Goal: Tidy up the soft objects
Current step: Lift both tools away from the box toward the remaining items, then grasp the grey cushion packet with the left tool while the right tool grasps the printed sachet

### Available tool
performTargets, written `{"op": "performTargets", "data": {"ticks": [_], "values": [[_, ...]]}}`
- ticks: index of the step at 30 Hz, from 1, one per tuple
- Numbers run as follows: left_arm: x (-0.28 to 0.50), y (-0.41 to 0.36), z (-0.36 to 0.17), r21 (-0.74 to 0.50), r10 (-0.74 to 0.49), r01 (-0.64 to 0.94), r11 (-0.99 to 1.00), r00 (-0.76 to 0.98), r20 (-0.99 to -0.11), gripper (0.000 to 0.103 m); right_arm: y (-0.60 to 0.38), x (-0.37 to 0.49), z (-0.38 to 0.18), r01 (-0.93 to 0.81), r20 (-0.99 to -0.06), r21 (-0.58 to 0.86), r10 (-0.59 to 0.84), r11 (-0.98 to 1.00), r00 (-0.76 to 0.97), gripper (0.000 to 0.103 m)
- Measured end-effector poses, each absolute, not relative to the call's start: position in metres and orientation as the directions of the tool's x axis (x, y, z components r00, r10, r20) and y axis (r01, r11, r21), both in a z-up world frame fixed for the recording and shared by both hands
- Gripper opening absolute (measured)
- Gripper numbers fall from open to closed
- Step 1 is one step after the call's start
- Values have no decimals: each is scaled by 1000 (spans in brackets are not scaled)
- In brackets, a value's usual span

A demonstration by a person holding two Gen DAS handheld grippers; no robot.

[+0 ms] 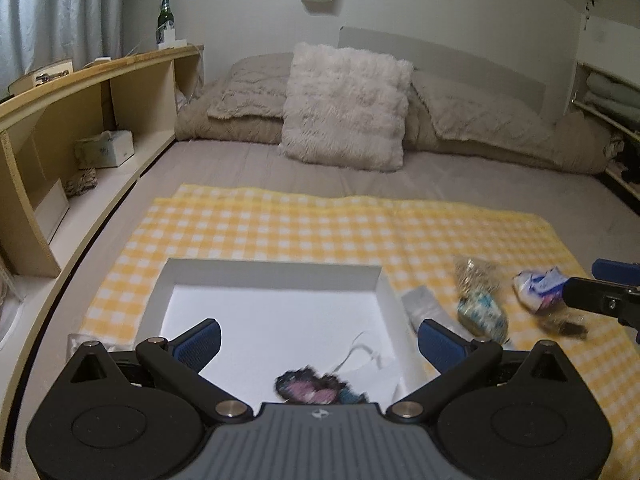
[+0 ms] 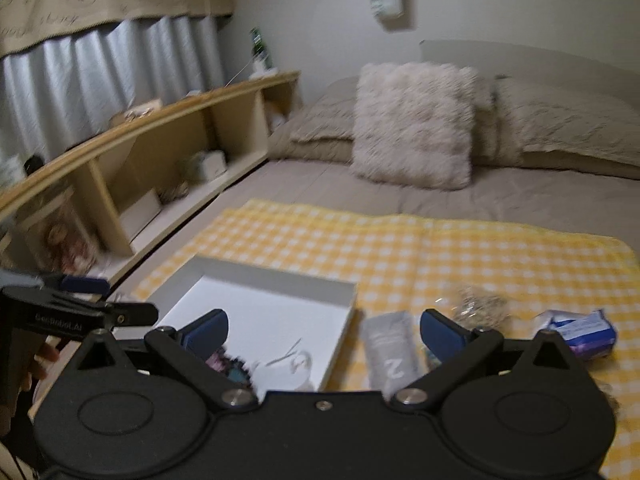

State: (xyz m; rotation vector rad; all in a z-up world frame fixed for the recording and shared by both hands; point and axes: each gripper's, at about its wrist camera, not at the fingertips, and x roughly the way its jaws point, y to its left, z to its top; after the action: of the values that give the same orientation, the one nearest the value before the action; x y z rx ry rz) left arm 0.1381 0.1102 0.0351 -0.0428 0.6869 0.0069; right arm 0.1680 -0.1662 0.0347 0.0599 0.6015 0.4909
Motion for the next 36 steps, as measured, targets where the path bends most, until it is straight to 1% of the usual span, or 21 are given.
{"op": "performTargets", "data": {"ticks": [3,7,14,20,24,27,30,34,35,36], "values": [[144,97,37,-61,-31,-8,998,785,-618,103,-182,168,39,-378,-505,189,420,906,754,103],[156,75,33,-85,-69,21,996,784,-617,103,-202,172,39,-306,-502,193,362,932,786,103],[179,29,21,-70,-105,78,994,758,-644,103,-232,183,25,-209,-530,147,256,967,809,103],[199,-6,6,-110,-154,109,988,719,-678,103,-253,193,5,-160,-565,93,184,983,805,103],[218,-23,-11,-146,-172,95,985,671,-721,103,-266,199,-8,-153,-589,85,174,985,789,103],[233,-36,-25,-123,-135,64,990,623,-771,103,-272,202,-20,-178,-609,84,192,980,770,103],[248,-45,-40,-93,-100,42,995,585,-805,103,-276,206,-30,-193,-625,71,195,979,756,103],[266,-54,-57,-84,-78,13,996,539,-839,103,-279,216,-43,-218,-650,79,216,973,729,103],[271,-57,-60,-88,-81,12,996,526,-847,102,-279,218,-46,-221,-654,74,214,973,726,103],[276,-61,-64,-89,-86,19,996,512,-855,99,-278,220,-50,-226,-657,66,213,972,723,103]]}}
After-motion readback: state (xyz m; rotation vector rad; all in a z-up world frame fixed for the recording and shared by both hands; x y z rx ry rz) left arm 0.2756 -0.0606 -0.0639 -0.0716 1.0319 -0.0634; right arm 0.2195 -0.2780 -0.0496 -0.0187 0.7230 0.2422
